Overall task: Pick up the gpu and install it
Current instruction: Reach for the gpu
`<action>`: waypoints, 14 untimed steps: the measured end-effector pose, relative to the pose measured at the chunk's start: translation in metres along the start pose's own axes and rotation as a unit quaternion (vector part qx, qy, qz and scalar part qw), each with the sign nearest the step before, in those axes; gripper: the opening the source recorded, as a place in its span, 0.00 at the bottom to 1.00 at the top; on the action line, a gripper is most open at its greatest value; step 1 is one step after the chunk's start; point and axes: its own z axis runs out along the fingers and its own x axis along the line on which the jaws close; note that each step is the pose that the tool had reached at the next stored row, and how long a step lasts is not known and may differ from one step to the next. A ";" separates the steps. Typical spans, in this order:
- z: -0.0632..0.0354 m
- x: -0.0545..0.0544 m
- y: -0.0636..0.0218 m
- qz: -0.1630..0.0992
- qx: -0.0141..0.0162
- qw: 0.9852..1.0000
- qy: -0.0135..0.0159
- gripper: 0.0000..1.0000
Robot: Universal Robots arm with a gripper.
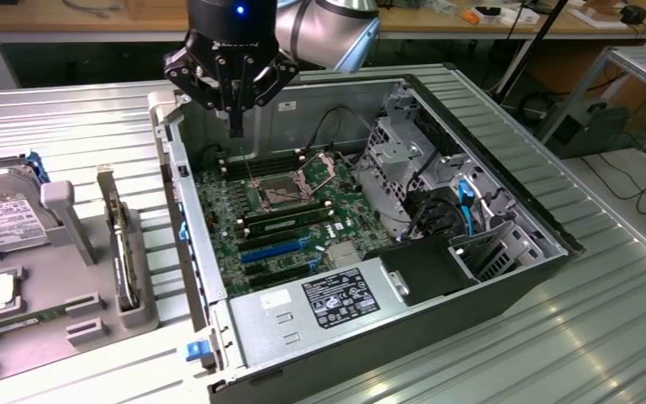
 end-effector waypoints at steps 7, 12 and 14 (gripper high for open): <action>-0.0001 0.003 -0.0014 0.000 0.000 1.000 0.000 0.11; -0.0002 0.005 -0.0022 0.000 0.000 1.000 0.000 0.11; -0.0002 0.006 -0.0024 0.000 0.000 1.000 0.000 0.11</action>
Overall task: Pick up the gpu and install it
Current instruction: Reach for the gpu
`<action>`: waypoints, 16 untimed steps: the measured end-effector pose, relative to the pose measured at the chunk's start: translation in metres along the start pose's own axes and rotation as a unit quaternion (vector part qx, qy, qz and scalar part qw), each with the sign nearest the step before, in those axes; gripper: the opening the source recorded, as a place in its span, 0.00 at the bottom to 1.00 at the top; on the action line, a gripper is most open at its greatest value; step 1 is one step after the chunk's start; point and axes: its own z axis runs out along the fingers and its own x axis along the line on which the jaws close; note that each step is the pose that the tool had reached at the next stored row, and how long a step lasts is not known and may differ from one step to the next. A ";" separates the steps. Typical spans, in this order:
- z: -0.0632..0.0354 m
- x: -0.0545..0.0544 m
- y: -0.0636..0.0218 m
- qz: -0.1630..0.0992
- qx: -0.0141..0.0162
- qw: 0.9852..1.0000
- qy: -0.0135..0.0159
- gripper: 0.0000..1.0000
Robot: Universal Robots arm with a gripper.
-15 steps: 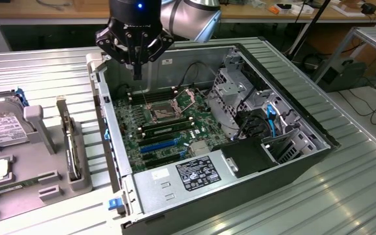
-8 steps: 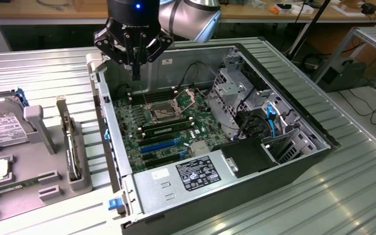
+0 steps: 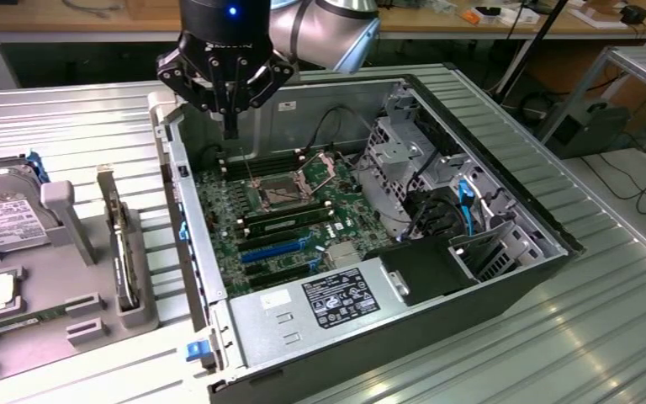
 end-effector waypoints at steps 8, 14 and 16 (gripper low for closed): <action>-0.0001 0.003 -0.0007 0.000 0.000 1.000 0.000 0.11; -0.0002 0.005 -0.0011 0.000 0.000 1.000 0.000 0.11; -0.0002 0.005 -0.0012 0.000 0.000 1.000 0.000 0.11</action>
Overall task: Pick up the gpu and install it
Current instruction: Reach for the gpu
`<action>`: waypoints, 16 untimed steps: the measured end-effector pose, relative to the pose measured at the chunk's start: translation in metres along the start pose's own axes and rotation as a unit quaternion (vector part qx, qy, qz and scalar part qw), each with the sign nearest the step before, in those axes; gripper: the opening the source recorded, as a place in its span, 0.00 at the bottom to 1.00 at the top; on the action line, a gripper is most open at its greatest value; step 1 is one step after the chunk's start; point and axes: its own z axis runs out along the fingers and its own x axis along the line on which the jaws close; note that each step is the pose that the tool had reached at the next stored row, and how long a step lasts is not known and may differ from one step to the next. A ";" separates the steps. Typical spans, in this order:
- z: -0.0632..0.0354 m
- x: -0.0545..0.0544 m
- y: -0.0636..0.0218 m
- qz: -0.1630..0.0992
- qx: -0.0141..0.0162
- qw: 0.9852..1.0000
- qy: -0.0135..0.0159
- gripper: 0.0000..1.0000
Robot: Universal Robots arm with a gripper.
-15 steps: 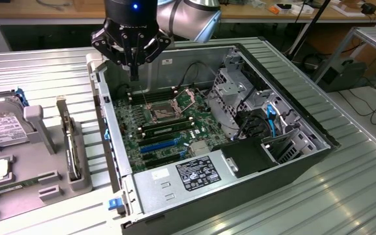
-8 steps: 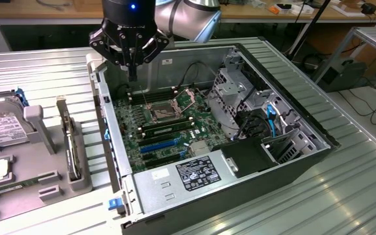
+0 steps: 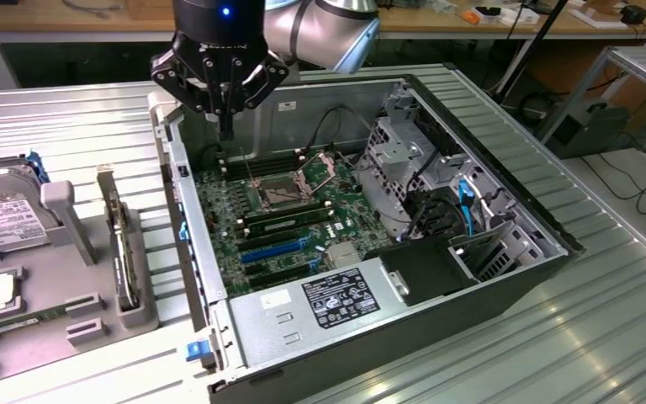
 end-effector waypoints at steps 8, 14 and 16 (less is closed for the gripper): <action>-0.0001 0.002 -0.0004 0.000 0.000 1.000 0.000 0.11; -0.0003 0.007 -0.0022 -0.001 0.000 1.000 0.000 0.11; -0.0004 0.009 -0.0036 -0.001 0.000 1.000 0.000 0.11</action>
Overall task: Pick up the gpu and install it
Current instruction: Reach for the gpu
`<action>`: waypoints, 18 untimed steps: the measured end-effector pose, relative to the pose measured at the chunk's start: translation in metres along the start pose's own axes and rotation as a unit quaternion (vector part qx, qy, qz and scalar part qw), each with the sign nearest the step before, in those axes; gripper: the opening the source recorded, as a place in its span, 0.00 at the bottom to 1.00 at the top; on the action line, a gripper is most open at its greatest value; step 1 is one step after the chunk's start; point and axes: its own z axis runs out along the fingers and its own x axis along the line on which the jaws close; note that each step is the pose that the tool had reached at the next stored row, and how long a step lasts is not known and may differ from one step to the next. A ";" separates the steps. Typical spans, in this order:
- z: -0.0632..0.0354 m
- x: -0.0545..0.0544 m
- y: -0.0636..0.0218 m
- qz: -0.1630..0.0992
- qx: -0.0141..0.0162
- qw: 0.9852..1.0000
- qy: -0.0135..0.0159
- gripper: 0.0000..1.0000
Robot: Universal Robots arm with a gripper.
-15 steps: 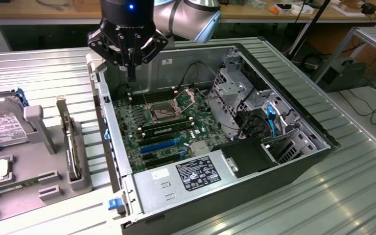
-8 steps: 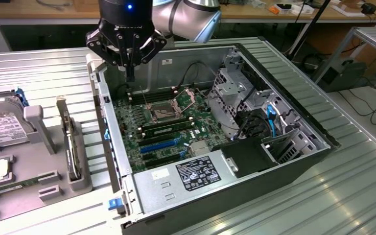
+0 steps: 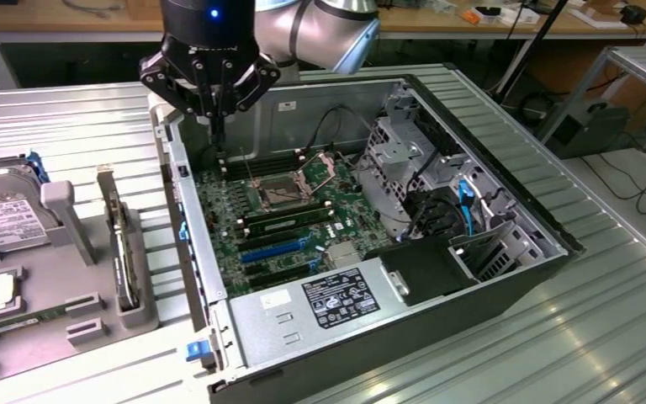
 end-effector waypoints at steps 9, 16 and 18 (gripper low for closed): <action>-0.0011 0.019 -0.0158 -0.001 0.000 1.000 0.000 0.11; -0.0019 0.034 -0.0294 -0.006 0.000 1.000 0.000 0.11; -0.0022 0.040 -0.0313 -0.007 0.000 1.000 0.000 0.11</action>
